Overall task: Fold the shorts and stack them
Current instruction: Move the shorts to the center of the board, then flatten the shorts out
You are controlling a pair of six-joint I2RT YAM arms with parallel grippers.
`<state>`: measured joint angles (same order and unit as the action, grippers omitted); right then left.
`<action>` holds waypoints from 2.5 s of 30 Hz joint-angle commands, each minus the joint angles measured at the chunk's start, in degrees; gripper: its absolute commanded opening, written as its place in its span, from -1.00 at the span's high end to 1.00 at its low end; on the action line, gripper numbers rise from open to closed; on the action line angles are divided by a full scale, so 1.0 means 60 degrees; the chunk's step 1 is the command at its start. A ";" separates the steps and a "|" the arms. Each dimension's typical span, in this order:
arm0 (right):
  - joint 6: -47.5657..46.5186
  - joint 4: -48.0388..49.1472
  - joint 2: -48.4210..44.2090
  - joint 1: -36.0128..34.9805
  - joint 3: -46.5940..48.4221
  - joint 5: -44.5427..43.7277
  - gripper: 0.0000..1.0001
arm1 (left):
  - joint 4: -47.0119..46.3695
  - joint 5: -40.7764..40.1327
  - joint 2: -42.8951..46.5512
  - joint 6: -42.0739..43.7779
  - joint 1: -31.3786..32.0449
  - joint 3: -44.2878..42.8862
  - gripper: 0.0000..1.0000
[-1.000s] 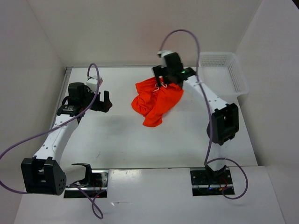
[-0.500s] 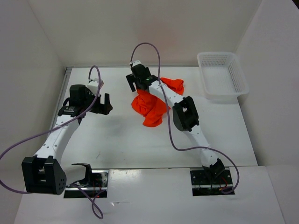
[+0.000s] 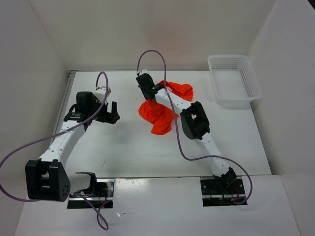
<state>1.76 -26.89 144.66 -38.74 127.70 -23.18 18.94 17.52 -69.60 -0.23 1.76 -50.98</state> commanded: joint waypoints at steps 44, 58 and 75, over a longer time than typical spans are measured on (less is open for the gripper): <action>-0.2022 -0.0893 -0.9007 0.4040 -0.7030 0.3351 0.99 | -0.2600 -0.0400 -0.7090 0.0038 0.3120 -0.4174 -0.89; -0.2666 -0.0893 -0.9271 0.4040 -0.7309 0.3321 0.99 | -0.2892 -0.0415 -0.8364 0.0038 0.2944 -0.4657 -0.15; -0.2578 -0.1011 -0.9095 0.4040 -0.4339 0.3131 0.99 | -0.3222 0.2806 -0.6143 0.0038 0.1496 -0.5255 1.00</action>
<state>-13.41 -35.18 92.29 -14.26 91.98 -3.68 -2.20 28.14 -115.66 -0.38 15.44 -75.40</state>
